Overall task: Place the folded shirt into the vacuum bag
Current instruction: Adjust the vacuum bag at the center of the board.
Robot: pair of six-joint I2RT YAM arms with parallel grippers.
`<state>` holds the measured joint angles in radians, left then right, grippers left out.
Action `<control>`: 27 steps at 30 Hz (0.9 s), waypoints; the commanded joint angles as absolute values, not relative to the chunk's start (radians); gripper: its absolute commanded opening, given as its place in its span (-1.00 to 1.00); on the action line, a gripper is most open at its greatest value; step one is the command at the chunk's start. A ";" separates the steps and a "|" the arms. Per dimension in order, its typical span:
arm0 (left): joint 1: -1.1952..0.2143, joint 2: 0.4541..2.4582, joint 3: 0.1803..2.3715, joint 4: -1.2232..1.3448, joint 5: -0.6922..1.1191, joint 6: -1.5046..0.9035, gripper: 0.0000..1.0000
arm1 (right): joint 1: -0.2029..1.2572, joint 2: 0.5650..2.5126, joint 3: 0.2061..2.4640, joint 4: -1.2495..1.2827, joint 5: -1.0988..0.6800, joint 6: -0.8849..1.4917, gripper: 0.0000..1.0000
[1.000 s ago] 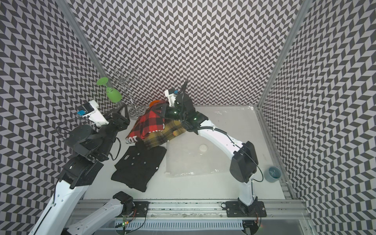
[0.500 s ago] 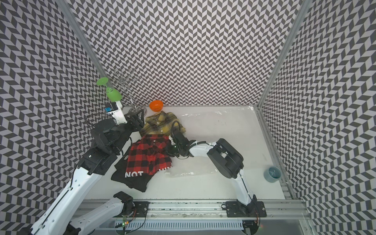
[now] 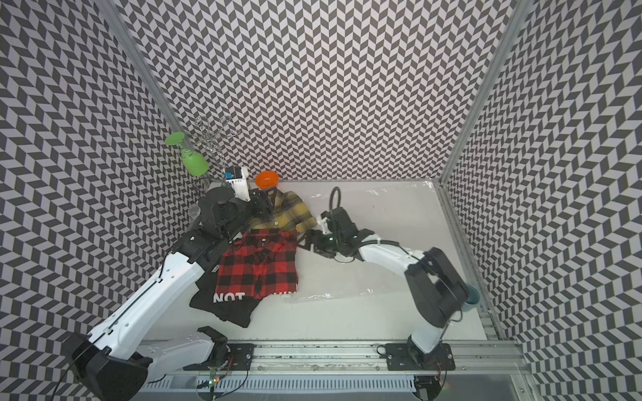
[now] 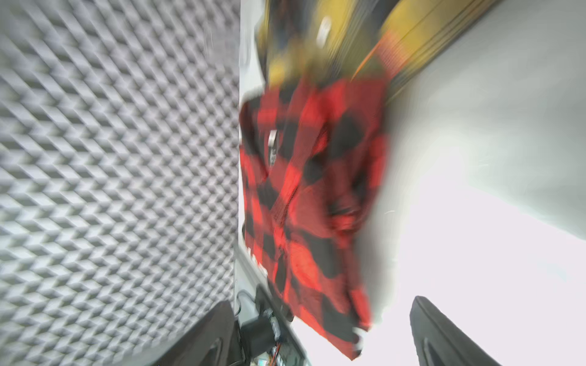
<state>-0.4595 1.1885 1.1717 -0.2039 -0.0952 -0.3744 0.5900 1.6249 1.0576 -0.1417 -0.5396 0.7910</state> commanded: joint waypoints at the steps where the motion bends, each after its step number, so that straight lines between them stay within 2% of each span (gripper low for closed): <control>1: -0.493 1.296 1.195 -0.139 0.010 -0.362 0.32 | 0.493 1.486 0.953 -0.281 -0.424 0.687 0.75; 7: -0.647 1.575 1.252 -0.076 0.050 -0.328 0.33 | 0.355 1.292 0.772 -0.421 -0.263 0.711 0.75; 11: -0.666 1.678 1.246 -0.021 0.148 -0.384 0.34 | 0.349 1.144 0.615 -0.412 -0.263 0.711 0.75; 12: -0.671 1.688 1.229 -0.005 0.148 -0.389 0.34 | 0.354 1.113 0.561 -0.378 -0.244 0.950 0.95; 13: -0.675 1.691 1.205 0.014 0.143 -0.390 0.34 | 0.356 1.085 0.518 -0.351 -0.248 0.998 0.99; 17: -0.691 1.689 1.115 0.032 0.152 -0.417 0.34 | 0.353 1.026 0.471 -0.428 -0.200 1.043 0.99; 26: -0.739 1.649 0.879 0.127 0.185 -0.458 0.34 | 0.320 0.900 0.380 -0.401 -0.200 1.043 0.99; 27: -0.742 1.646 0.864 0.137 0.189 -0.467 0.34 | 0.304 0.903 0.372 -0.388 -0.107 1.159 0.95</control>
